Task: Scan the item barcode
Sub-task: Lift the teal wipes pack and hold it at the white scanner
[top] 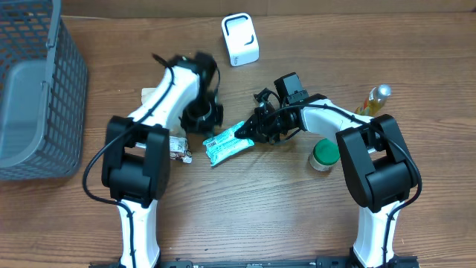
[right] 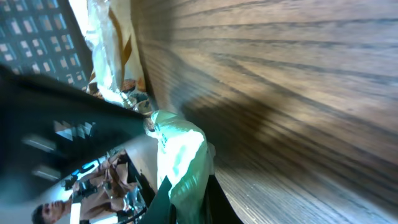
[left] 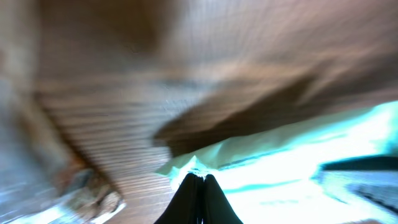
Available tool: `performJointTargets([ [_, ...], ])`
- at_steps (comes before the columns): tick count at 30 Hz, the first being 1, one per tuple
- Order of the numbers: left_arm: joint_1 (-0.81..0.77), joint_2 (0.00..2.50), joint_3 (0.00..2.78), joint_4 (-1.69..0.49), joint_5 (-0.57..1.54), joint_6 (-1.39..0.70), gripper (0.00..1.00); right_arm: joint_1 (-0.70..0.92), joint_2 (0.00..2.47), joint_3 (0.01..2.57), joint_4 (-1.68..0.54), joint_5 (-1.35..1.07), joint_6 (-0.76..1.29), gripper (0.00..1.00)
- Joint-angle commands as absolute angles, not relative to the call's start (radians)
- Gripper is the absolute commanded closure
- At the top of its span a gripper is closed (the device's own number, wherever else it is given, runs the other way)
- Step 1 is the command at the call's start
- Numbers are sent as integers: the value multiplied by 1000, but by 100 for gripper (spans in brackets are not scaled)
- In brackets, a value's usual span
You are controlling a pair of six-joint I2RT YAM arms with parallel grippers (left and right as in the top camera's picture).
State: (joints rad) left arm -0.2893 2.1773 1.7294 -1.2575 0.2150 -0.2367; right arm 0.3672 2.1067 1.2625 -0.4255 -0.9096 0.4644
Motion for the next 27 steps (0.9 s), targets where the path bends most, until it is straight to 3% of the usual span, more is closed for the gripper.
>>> performJointTargets([
  [1,-219,2130,1946,-1310,207,-247,96,371,2062,1270,-417,-963,394,96],
  [6,-133,2091,2137,-1338,191,-247,96,371,1959,1371,-466,-871,367,96],
  [10,-44,2089,2299,-1330,182,-247,95,372,1890,1645,-783,-652,187,96],
  [12,-10,2089,2326,-1299,142,-247,88,377,1889,1817,-939,-540,95,96],
  [14,22,2090,2326,-1282,107,-247,50,387,1889,1945,-1008,-416,18,96],
  [15,30,2090,2325,-1283,97,-247,39,396,1889,1990,-1013,-352,-14,96],
  [16,37,2090,2325,-1287,96,-247,9,403,1889,2015,-1005,-306,-40,96],
  [17,44,2090,2325,-1299,96,-247,0,416,1889,2039,-984,-241,-79,96],
  [27,46,2090,2325,-1305,96,-247,0,531,1963,2047,-740,109,-505,97],
])
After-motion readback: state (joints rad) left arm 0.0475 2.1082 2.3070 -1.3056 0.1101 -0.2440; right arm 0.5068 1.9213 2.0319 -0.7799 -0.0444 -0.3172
